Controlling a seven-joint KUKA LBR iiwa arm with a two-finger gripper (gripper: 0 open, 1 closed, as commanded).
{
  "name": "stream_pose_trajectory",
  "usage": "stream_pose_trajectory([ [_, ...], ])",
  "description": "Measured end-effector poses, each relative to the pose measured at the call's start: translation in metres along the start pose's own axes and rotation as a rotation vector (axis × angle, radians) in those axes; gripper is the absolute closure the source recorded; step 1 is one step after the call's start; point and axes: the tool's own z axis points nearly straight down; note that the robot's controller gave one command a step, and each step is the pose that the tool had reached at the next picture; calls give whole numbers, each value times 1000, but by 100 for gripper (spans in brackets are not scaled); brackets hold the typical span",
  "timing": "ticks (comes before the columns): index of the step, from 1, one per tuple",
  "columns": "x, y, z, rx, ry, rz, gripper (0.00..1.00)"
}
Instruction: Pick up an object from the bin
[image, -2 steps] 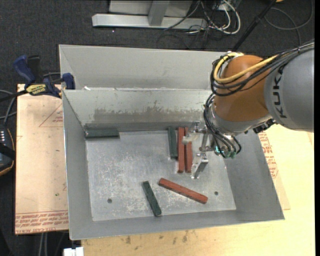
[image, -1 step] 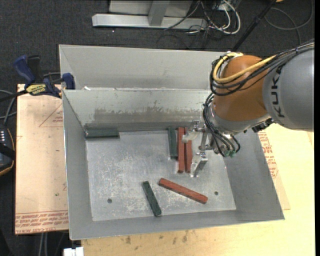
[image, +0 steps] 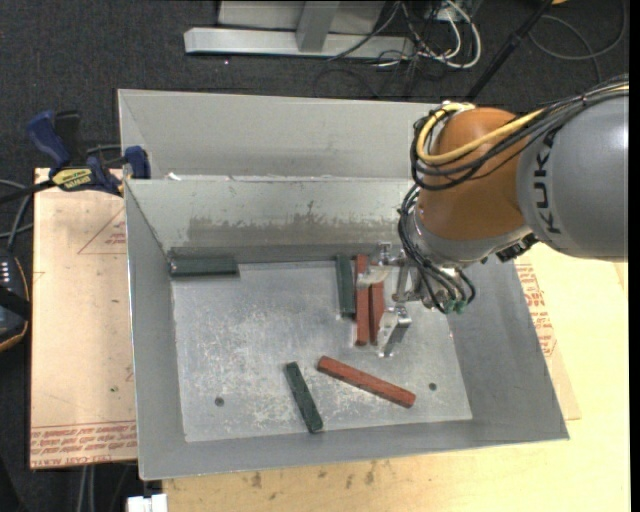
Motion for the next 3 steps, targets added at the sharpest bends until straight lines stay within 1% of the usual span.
stream_pose_trajectory([
  [1,-12,-8,-1,3,-34,-127,0],
  [2,2,-16,90,-1,-43,-18,100],
  [3,2,-16,90,-1,-43,-19,100],
])
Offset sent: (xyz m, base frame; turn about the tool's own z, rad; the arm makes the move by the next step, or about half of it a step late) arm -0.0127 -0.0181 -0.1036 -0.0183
